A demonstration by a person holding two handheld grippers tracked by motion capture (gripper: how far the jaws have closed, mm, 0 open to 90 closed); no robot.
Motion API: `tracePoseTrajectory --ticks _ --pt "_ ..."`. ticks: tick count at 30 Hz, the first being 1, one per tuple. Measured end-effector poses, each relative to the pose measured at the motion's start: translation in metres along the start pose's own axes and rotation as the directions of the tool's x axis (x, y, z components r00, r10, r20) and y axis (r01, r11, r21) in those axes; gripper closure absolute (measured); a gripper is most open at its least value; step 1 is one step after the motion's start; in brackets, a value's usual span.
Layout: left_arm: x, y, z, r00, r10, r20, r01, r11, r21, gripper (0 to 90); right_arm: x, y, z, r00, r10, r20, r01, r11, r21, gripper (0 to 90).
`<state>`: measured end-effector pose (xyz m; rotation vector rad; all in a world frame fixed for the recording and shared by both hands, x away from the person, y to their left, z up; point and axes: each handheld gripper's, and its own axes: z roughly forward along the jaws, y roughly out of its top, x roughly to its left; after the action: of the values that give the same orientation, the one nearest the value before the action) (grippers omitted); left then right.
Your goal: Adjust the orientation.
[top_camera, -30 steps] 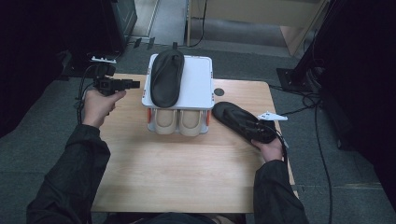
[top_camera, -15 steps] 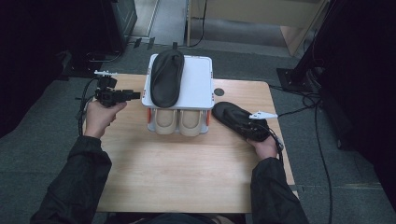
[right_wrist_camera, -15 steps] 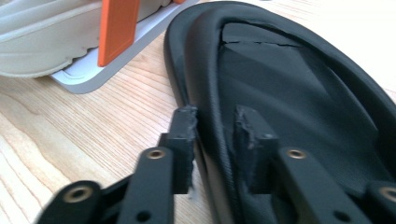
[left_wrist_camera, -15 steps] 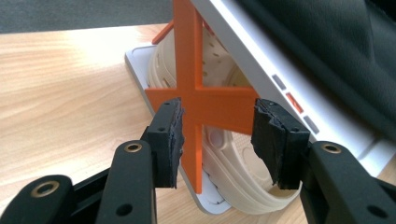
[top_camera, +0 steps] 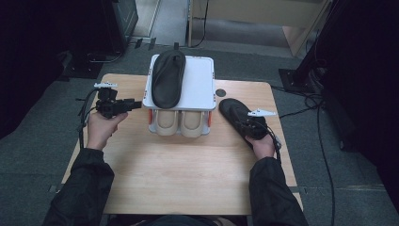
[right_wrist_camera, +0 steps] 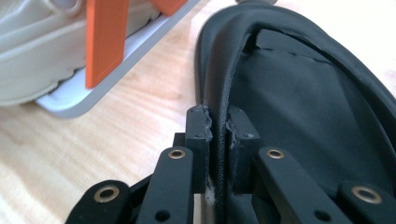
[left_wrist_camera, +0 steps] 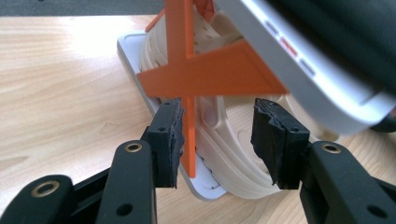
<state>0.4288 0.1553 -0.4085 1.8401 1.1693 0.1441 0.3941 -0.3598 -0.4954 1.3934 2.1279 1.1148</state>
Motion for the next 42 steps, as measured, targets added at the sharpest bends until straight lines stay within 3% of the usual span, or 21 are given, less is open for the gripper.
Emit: tracePoseTrajectory --ticks 6,9,14,18,22,30,42 --pt "0.001 -0.012 0.003 1.0 -0.003 -0.005 0.003 1.0 0.009 53.0 -0.002 0.005 0.007 0.9998 0.021 0.0 -0.021 1.0 0.006 79.0" --pt "0.002 -0.014 0.003 1.0 -0.005 -0.005 0.005 0.9999 0.009 53.0 -0.002 0.006 0.004 0.9998 0.019 -0.008 -0.019 1.0 0.008 70.9" --pt "0.001 -0.021 0.003 1.0 -0.005 -0.004 0.005 0.9999 0.011 53.0 0.0 0.01 -0.016 0.9988 0.035 -0.032 -0.037 0.998 -0.043 67.9" --pt "0.001 -0.024 0.005 1.0 0.001 -0.008 -0.001 0.9999 0.017 53.0 0.0 0.007 -0.032 0.9991 0.033 -0.025 -0.035 0.996 -0.079 75.2" --pt "0.002 -0.026 0.006 1.0 0.003 -0.005 -0.003 0.9999 0.011 53.0 -0.006 0.001 -0.039 0.999 0.045 0.0 -0.045 0.997 -0.065 78.1" --pt "0.005 -0.029 0.01 1.0 0.006 -0.003 -0.006 0.9999 0.009 52.8 -0.014 -0.011 -0.022 0.9984 0.047 0.03 -0.048 0.998 0.027 78.9" --pt "0.007 -0.03 0.009 1.0 -0.002 -0.003 0.002 1.0 0.006 52.8 0.004 -0.007 -0.013 0.9992 0.023 -0.034 -0.021 0.999 0.048 78.5"
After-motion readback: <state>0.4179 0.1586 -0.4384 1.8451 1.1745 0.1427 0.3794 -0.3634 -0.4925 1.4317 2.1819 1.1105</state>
